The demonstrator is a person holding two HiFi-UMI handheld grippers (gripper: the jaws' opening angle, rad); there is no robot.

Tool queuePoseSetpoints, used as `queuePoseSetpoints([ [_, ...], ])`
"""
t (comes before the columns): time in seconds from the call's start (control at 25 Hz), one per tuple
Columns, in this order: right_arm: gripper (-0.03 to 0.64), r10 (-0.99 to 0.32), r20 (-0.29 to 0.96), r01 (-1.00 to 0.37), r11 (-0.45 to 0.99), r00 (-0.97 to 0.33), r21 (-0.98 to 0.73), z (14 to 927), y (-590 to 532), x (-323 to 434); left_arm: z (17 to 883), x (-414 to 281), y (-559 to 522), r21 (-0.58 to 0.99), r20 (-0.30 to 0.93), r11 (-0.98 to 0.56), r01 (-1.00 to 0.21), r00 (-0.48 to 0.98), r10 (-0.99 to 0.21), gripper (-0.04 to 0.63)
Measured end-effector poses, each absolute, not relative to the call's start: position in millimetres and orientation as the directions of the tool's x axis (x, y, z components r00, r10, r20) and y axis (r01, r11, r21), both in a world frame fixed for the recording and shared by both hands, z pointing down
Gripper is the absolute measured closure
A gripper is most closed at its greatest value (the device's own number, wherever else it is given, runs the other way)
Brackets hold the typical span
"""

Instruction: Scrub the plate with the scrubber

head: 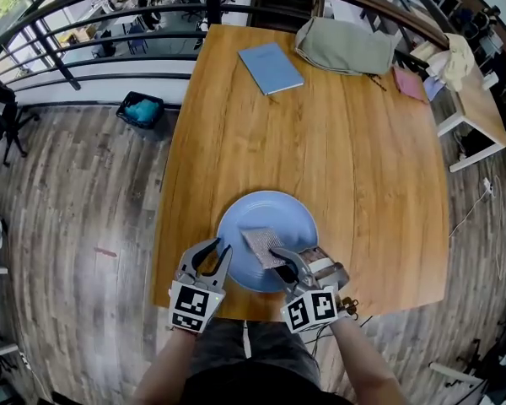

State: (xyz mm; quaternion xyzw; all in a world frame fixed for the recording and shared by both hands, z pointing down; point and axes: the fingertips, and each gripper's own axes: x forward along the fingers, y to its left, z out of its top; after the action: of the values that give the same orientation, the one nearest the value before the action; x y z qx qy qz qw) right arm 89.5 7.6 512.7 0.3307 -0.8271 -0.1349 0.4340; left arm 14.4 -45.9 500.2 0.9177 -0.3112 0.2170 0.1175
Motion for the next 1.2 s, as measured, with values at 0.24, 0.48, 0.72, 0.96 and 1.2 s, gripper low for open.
queuePoseSetpoints([
  [0.24,0.534,-0.587,0.715,-0.188,0.806,-0.380,0.561,533,5,87,533,3,-58,0.194,0.593,-0.725,-0.661,0.668,-0.450,0.480],
  [0.48,0.534,-0.522,0.787,0.021,0.829,-0.329,0.559,552,9,88,544,-5,-53,0.235,0.670,-0.696,-0.678,0.632,-0.390,0.480],
  [0.72,0.534,-0.430,0.844,0.220,0.832,-0.321,0.508,564,18,77,547,-1,-54,0.304,0.689,-0.652,-0.695,0.633,-0.353,0.531],
  [0.96,0.534,-0.418,0.856,0.347,0.788,-0.305,0.508,568,1,64,548,-1,-58,0.306,0.698,-0.629,-0.714,0.618,-0.362,0.545],
  [1.2,0.532,-0.428,0.869,0.281,0.826,-0.249,0.488,571,-22,81,548,1,-59,0.307,0.707,-0.624,-0.719,0.611,-0.357,0.549],
])
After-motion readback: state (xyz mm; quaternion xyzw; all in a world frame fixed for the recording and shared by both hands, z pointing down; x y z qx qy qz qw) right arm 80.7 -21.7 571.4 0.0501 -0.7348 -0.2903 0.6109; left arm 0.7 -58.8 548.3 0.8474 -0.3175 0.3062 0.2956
